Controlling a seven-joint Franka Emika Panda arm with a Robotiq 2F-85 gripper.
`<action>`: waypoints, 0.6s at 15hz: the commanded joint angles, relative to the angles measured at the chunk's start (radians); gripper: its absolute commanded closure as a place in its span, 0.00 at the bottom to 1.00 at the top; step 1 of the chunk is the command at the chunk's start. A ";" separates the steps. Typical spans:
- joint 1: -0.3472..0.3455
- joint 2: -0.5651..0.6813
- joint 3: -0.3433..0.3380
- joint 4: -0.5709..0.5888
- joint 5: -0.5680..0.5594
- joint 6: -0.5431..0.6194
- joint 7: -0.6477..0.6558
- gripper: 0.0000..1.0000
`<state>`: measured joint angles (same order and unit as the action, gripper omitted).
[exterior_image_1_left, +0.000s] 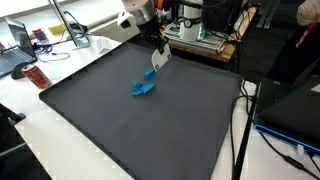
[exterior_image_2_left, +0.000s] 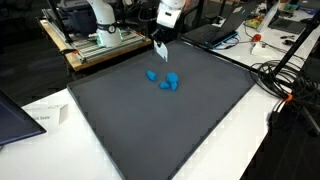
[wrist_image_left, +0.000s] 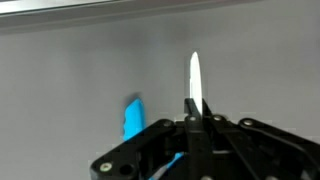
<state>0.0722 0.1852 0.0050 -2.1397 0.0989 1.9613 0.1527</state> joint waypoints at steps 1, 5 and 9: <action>-0.008 -0.057 0.012 0.014 0.007 0.016 0.015 0.99; 0.012 -0.033 0.011 0.048 -0.116 0.100 0.121 0.99; 0.039 0.005 0.007 0.087 -0.289 0.089 0.260 0.99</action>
<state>0.0916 0.1563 0.0120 -2.0945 -0.0875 2.0646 0.3163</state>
